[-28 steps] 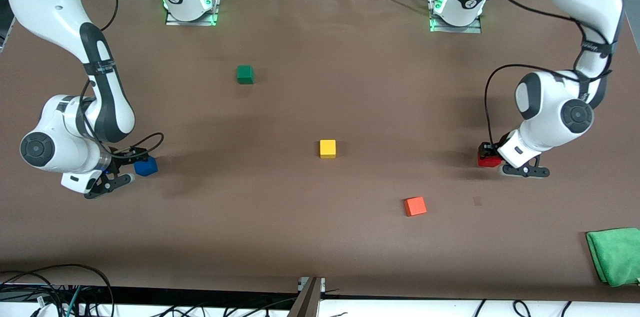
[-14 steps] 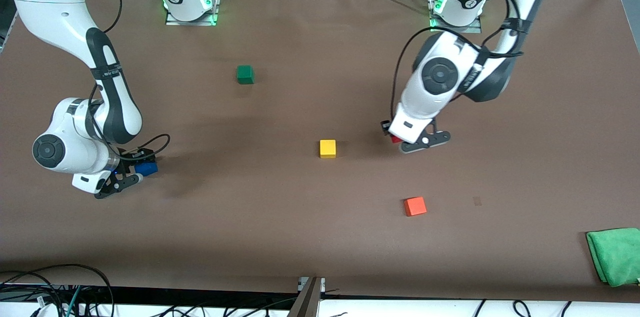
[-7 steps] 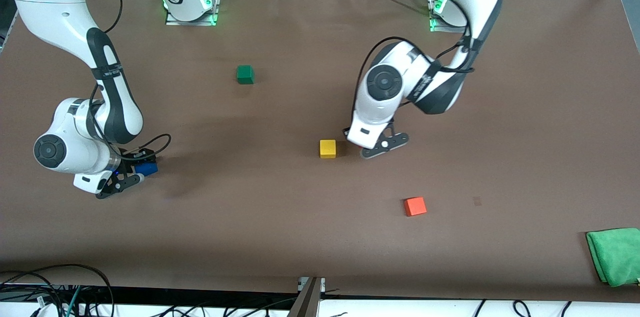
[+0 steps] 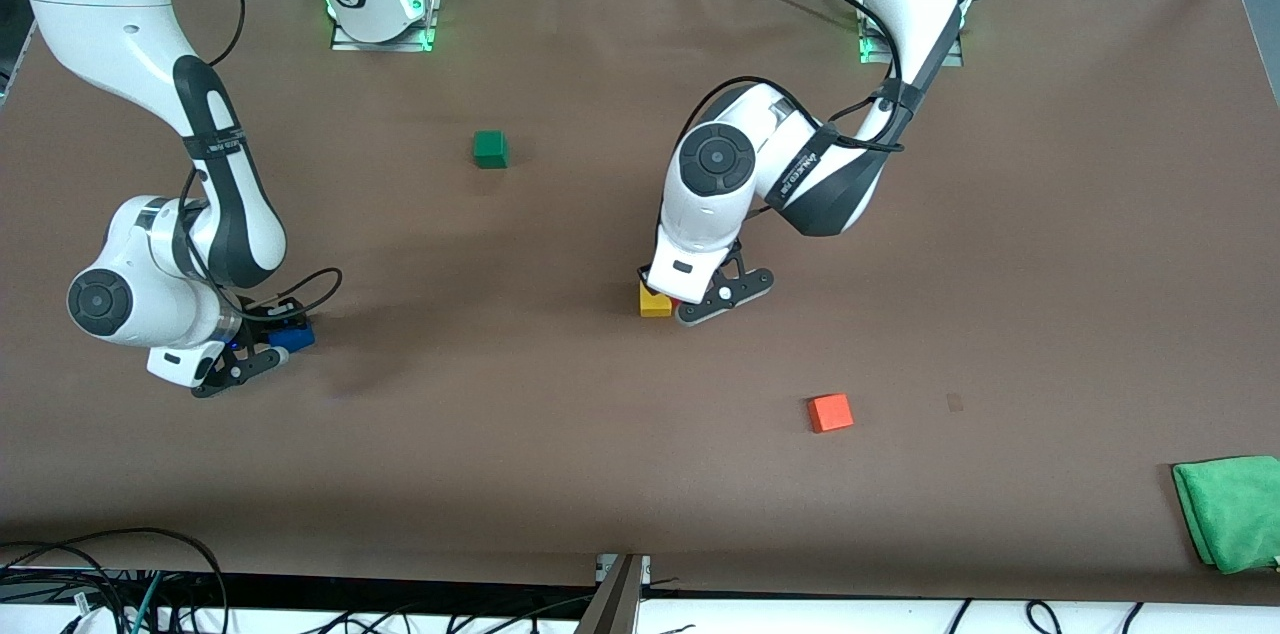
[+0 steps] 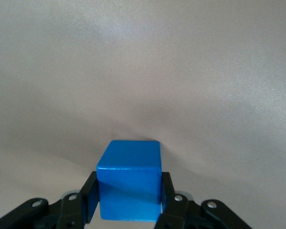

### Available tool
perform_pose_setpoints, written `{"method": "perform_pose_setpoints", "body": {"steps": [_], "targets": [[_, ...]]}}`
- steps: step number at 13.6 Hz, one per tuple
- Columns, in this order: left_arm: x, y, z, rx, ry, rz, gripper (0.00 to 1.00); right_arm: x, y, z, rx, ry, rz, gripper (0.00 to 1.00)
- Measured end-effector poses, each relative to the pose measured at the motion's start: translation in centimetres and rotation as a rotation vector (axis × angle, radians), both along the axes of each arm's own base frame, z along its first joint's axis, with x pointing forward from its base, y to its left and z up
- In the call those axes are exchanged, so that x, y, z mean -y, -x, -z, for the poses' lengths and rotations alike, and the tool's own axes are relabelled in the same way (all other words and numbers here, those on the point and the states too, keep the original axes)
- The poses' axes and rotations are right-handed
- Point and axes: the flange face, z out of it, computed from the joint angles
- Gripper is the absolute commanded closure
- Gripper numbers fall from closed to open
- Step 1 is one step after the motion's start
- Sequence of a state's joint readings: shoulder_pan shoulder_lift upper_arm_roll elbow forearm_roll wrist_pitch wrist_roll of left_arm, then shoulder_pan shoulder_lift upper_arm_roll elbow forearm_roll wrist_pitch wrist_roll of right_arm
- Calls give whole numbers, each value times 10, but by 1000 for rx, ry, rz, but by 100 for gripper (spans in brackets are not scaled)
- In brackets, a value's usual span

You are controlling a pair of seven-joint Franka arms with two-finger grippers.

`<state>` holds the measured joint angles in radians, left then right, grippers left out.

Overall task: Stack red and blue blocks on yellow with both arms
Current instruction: 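Lower the red cube onto the yellow cube with the left gripper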

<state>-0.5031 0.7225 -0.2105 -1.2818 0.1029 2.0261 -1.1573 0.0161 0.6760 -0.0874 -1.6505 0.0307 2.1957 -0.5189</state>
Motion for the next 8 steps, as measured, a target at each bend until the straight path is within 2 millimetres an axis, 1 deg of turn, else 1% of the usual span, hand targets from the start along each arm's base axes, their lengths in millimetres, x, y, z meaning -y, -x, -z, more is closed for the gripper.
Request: {"method": "perform_pose_setpoints", "body": {"steps": [1, 3, 5, 6, 8], "targets": [[3, 1, 7, -7, -4, 1, 100, 0, 0, 0, 0, 0, 0, 68], [6, 3, 30, -32, -19, 4, 100, 0, 0, 0, 0, -1, -1, 68], [4, 2, 52, -48, -35, -1, 100, -2, 0, 0, 2, -2, -2, 68], [4, 1, 60, -51, -40, -5, 100, -3, -1, -1, 4, -3, -3, 68], [8, 2, 66, -51, -45, -23, 100, -4, -2, -2, 11, -6, -2, 68]]}}
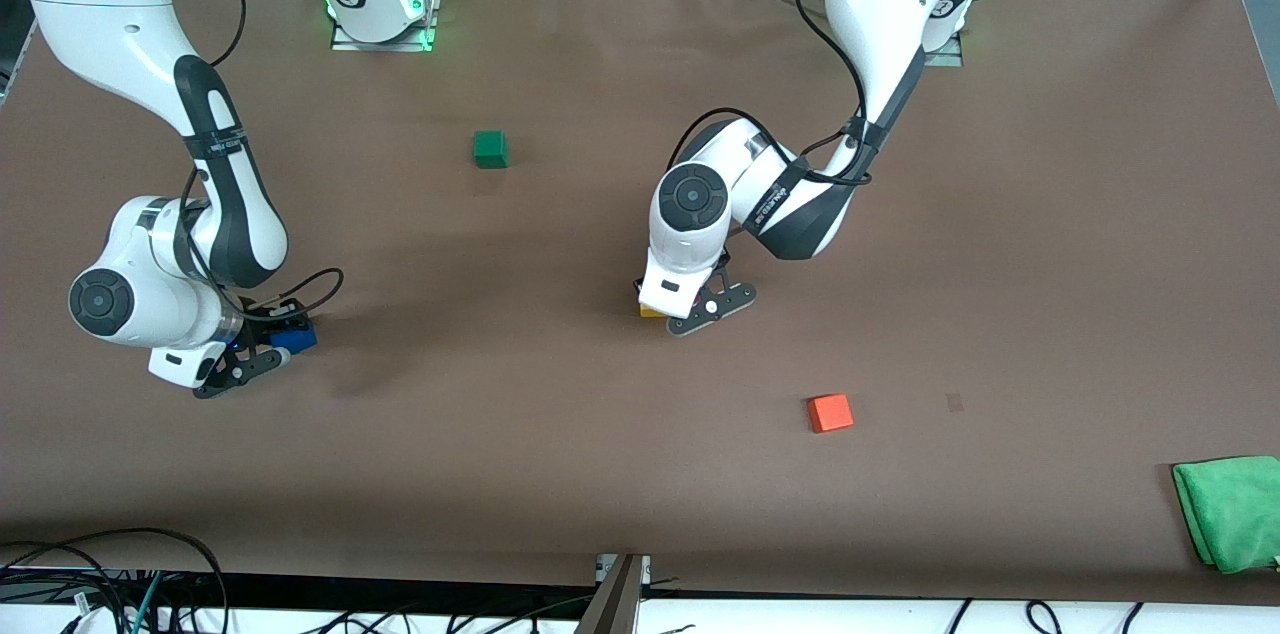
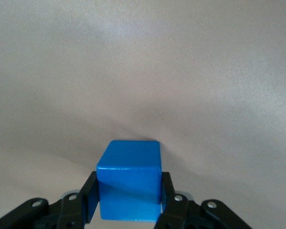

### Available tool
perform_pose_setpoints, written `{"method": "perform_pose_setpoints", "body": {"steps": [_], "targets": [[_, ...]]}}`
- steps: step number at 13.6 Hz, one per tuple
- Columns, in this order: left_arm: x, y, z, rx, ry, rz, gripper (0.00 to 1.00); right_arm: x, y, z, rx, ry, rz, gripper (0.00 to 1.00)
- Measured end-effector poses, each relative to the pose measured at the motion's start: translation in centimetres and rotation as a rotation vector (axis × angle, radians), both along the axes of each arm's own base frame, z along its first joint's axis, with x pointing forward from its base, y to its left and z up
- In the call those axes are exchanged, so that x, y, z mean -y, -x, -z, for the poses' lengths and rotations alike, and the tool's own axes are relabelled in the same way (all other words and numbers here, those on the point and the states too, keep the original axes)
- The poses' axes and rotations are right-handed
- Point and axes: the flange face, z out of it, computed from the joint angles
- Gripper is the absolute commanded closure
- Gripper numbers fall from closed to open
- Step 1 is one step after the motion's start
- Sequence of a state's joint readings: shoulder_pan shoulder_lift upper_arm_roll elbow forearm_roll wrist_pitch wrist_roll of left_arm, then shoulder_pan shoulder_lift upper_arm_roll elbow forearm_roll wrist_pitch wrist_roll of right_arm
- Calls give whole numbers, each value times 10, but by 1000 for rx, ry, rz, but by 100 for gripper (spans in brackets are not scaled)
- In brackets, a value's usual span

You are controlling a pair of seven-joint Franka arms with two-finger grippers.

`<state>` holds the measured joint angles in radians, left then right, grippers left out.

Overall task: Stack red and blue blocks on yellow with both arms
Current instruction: 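Lower the red cube onto the yellow cube with the left gripper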

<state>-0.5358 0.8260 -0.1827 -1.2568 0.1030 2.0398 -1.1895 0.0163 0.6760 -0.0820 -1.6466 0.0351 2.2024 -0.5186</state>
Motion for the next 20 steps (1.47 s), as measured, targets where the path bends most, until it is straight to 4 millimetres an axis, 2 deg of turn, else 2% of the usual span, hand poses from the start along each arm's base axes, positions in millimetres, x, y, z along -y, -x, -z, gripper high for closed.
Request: {"method": "perform_pose_setpoints", "body": {"steps": [5, 13, 17, 20], "targets": [[13, 4, -3, 27, 16, -50, 100, -1, -8, -11, 28, -13, 11, 68], [12, 3, 2, 30, 12, -139, 100, -3, -24, -39, 90, -12, 81, 67], [21, 4, -7, 46, 26, -178, 100, -3, -25, -43, 96, -11, 92, 67], [30, 10, -4, 56, 12, -180, 100, -3, -25, -47, 102, -11, 101, 67]]}}
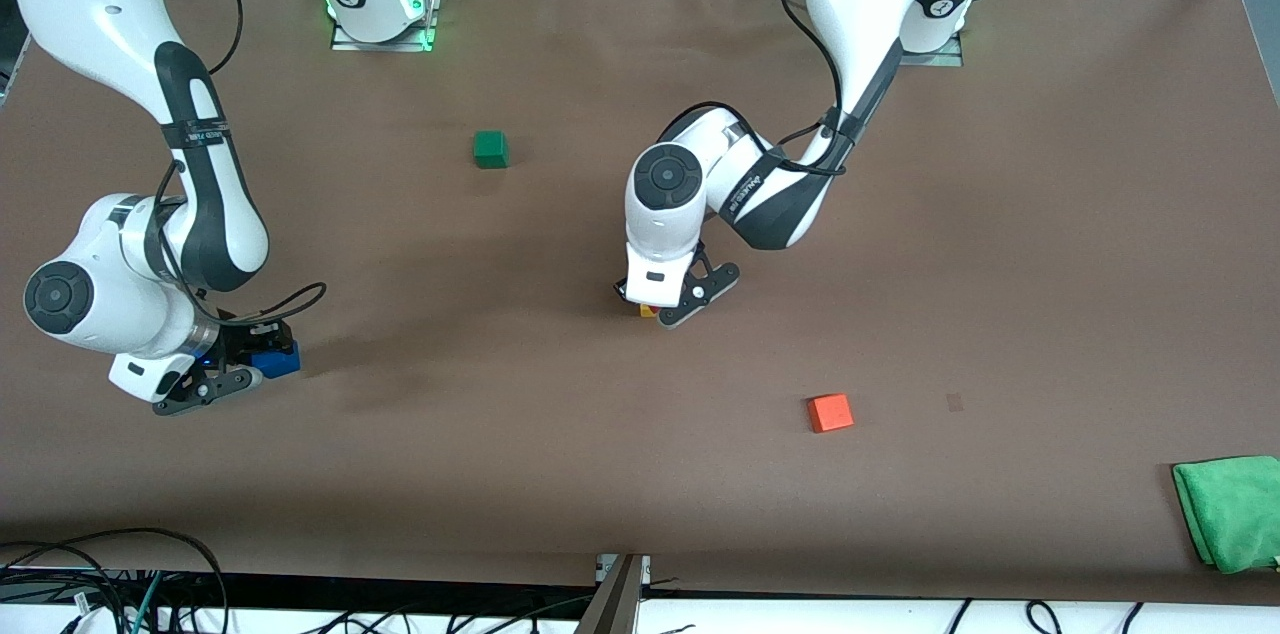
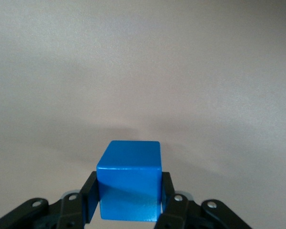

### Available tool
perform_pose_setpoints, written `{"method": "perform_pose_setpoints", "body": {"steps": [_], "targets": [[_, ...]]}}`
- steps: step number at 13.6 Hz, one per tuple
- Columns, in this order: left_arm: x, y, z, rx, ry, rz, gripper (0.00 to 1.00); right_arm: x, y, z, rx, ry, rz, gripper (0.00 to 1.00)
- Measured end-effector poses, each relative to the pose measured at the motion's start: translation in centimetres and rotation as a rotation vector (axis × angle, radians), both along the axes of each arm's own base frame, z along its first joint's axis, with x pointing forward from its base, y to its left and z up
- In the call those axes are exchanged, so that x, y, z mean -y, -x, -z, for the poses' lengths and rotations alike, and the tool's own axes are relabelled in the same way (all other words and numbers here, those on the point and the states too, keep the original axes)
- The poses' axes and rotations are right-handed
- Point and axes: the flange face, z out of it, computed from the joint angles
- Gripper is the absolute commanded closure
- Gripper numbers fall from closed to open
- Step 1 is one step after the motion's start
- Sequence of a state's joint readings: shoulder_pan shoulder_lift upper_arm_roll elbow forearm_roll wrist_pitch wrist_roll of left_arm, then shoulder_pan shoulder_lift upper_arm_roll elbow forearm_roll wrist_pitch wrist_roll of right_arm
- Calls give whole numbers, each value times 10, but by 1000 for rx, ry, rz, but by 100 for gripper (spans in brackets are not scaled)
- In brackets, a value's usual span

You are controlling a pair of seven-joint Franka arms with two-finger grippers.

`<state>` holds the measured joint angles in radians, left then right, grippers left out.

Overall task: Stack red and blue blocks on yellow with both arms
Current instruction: 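Lower the red cube onto the yellow cube with the left gripper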

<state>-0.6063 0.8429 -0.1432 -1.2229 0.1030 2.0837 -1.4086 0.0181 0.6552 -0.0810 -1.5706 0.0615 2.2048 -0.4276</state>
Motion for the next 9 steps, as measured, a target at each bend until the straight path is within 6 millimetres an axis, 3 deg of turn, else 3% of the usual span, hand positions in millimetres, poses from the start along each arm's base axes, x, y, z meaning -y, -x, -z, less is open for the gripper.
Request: {"method": "perform_pose_setpoints", "body": {"steps": [4, 7, 8, 9], "targets": [[0, 3, 19, -11, -25, 2, 100, -1, -1, -13, 7, -1, 22, 67], [0, 1, 19, -3, -31, 6, 100, -2, -3, -21, 2, -2, 38, 67], [-1, 1, 19, -3, -32, 6, 88, -2, -3, -22, 2, -3, 38, 67], [-1, 1, 19, -3, -32, 5, 22, -3, -4, -23, 0, -3, 39, 67]]}}
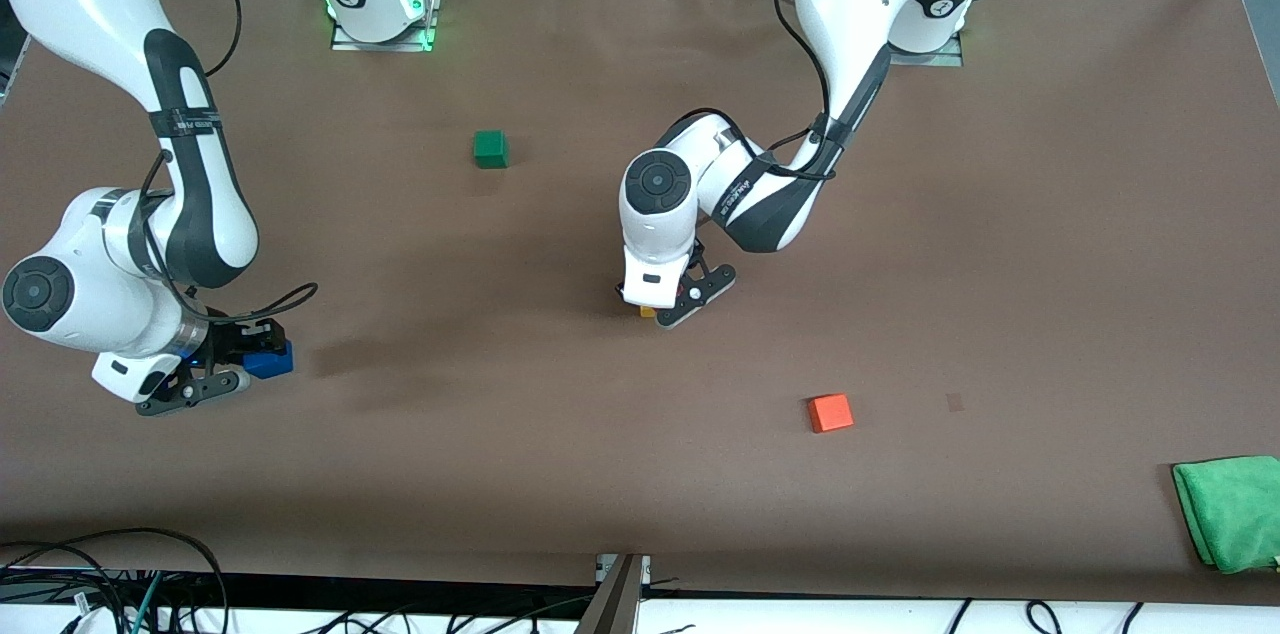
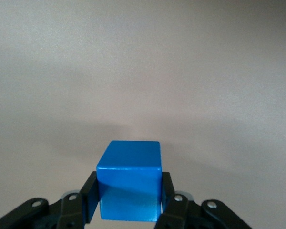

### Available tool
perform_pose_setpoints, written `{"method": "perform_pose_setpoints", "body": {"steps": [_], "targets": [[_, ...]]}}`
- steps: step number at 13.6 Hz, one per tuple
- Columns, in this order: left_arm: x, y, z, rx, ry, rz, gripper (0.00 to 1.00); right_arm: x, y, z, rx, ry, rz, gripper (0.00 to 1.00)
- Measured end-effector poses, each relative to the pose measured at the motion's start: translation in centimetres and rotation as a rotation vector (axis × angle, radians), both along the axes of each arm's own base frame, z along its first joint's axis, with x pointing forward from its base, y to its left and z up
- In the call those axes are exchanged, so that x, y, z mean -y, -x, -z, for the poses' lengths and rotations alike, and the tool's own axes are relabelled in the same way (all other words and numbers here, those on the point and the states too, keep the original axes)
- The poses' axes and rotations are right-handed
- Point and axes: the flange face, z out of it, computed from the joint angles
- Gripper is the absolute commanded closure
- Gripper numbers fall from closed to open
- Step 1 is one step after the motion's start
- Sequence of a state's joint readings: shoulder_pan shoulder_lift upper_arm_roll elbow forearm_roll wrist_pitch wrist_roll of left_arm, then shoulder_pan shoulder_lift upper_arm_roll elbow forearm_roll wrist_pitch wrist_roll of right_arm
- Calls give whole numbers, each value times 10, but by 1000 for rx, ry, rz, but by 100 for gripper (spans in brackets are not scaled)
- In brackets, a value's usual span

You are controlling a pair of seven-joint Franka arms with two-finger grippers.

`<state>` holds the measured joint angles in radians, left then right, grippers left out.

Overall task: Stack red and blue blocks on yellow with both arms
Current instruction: 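Lower the red cube onto the yellow cube with the left gripper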

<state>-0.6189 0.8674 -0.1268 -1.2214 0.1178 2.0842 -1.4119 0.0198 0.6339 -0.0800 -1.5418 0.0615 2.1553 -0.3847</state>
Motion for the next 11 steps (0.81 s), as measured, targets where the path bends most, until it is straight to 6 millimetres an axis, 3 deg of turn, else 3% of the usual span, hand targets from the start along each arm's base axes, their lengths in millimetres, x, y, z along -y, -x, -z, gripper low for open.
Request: {"method": "perform_pose_setpoints", "body": {"steps": [1, 7, 11], "targets": [[0, 0, 0, 0, 0, -1, 0, 0, 0, -1, -3, 0, 1, 67], [0, -4, -7, 13, 7, -4, 0, -4, -3, -12, -27, -3, 16, 67], [3, 0, -17, -11, -8, 1, 0, -33, -6, -34, -53, -4, 61, 67]]}}
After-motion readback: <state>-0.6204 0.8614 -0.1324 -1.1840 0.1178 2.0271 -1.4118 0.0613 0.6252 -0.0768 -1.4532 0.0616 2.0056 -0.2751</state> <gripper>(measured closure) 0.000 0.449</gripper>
